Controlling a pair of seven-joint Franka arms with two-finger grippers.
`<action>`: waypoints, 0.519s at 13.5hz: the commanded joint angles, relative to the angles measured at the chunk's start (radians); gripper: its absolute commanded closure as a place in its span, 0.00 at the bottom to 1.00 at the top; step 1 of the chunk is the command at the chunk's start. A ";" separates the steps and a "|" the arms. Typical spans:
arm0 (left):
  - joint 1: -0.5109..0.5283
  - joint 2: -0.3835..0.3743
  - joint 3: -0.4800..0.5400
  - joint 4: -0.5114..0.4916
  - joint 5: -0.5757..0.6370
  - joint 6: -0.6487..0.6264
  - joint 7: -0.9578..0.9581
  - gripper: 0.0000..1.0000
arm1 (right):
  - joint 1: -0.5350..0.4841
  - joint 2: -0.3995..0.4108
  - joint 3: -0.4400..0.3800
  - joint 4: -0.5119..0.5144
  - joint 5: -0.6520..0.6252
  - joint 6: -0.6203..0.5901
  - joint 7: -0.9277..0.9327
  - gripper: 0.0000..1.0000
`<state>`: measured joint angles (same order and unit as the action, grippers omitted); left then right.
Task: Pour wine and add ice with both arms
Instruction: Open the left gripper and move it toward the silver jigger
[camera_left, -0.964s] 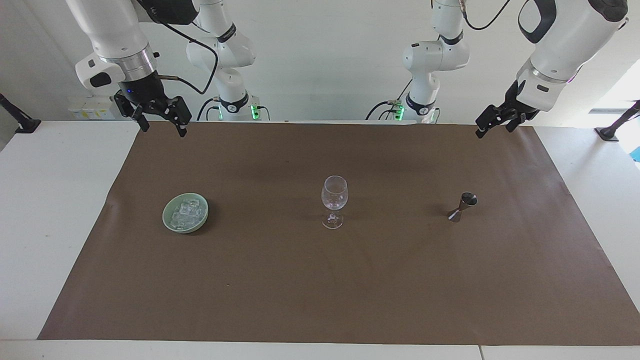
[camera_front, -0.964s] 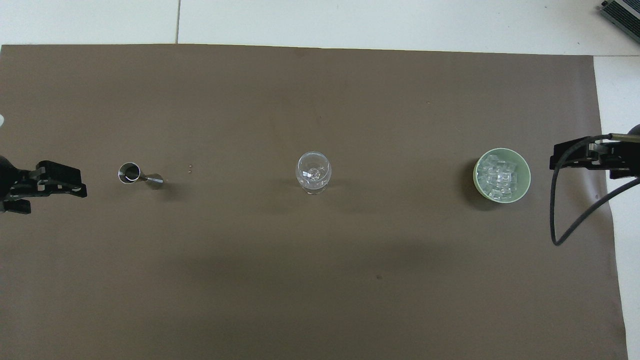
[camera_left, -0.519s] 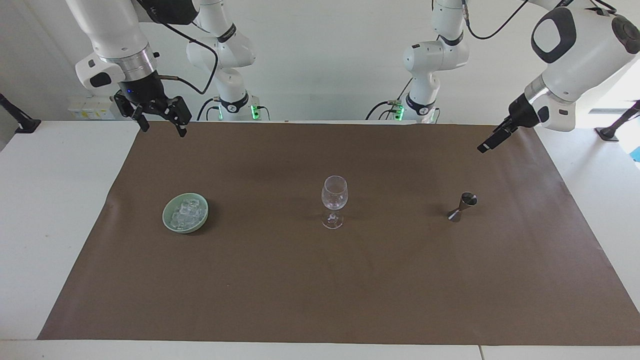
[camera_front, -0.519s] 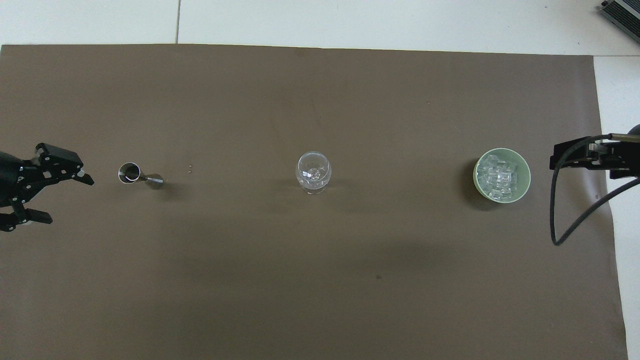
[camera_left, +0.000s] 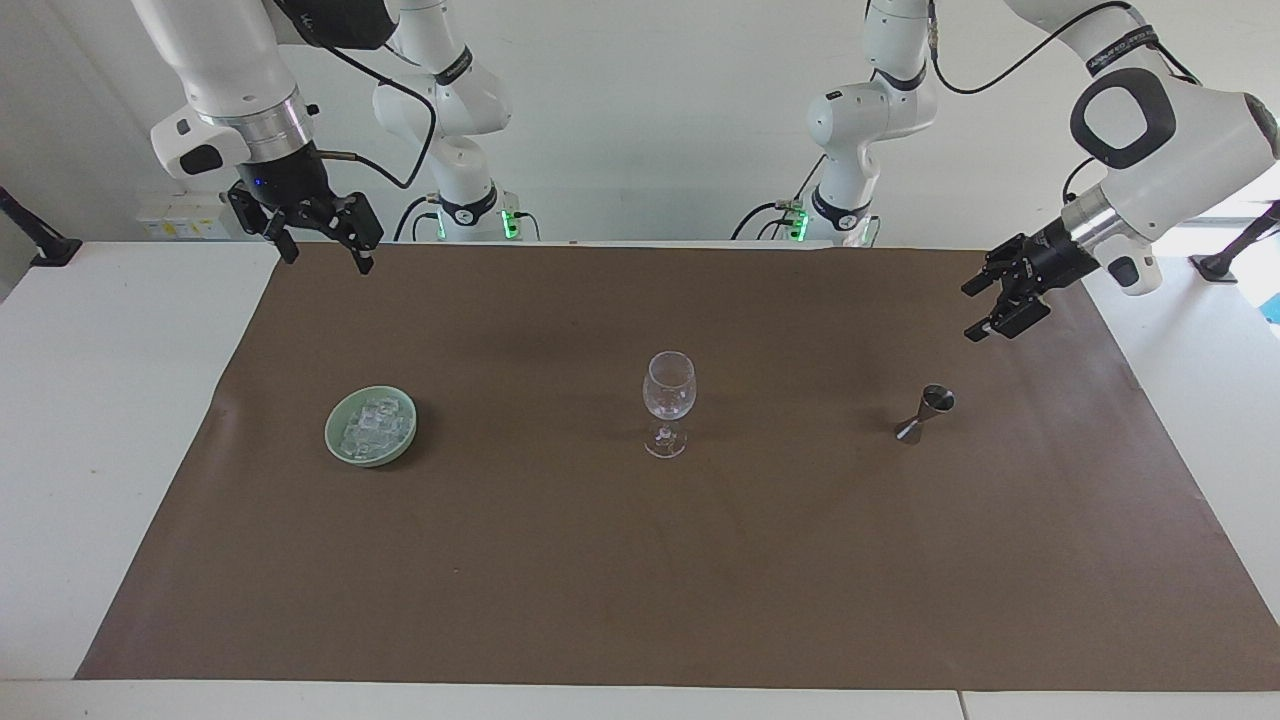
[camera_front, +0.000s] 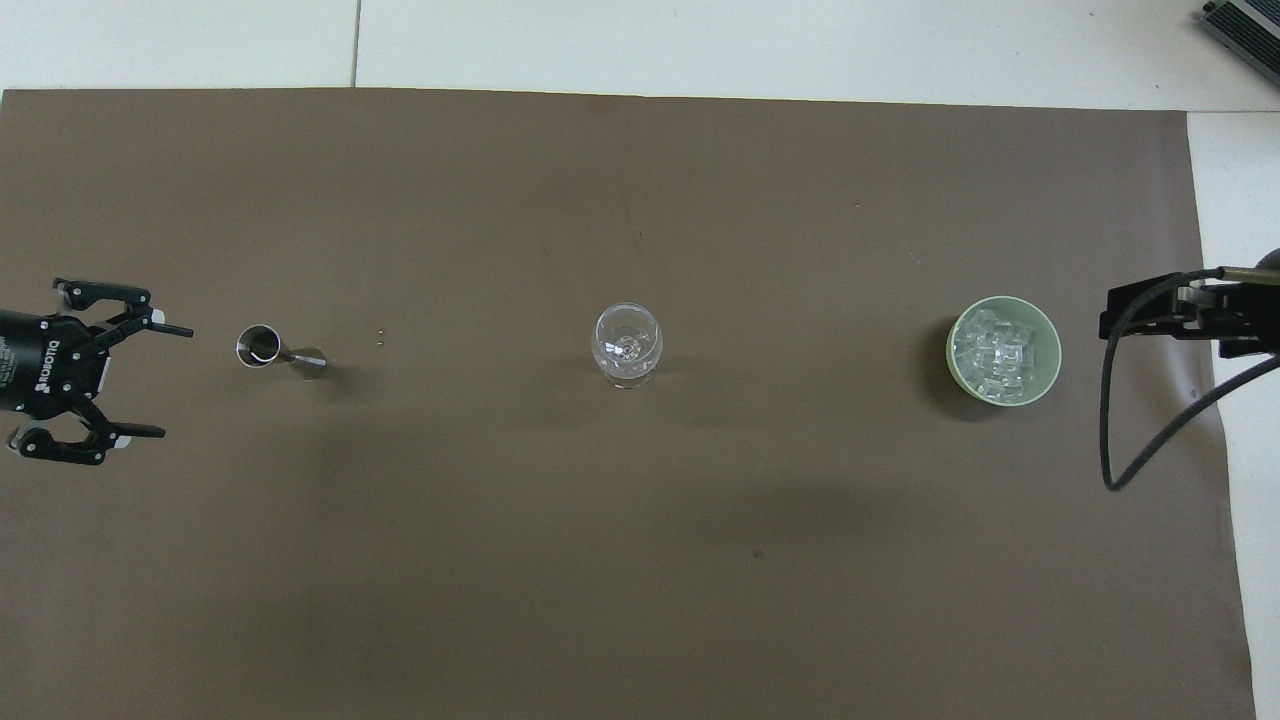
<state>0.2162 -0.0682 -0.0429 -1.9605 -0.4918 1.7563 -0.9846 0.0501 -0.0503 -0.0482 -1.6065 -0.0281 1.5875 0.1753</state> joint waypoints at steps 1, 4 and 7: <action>0.057 -0.031 -0.008 -0.096 -0.092 0.078 -0.048 0.00 | 0.002 -0.019 -0.004 -0.020 -0.004 -0.006 -0.025 0.00; 0.092 -0.041 -0.006 -0.175 -0.200 0.147 -0.049 0.00 | 0.002 -0.019 -0.004 -0.020 -0.004 -0.006 -0.026 0.00; 0.130 -0.054 -0.006 -0.270 -0.324 0.222 -0.048 0.00 | 0.002 -0.019 -0.004 -0.020 -0.004 -0.006 -0.025 0.00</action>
<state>0.3090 -0.0733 -0.0409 -2.1321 -0.7411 1.9172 -1.0200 0.0501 -0.0503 -0.0482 -1.6065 -0.0281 1.5875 0.1753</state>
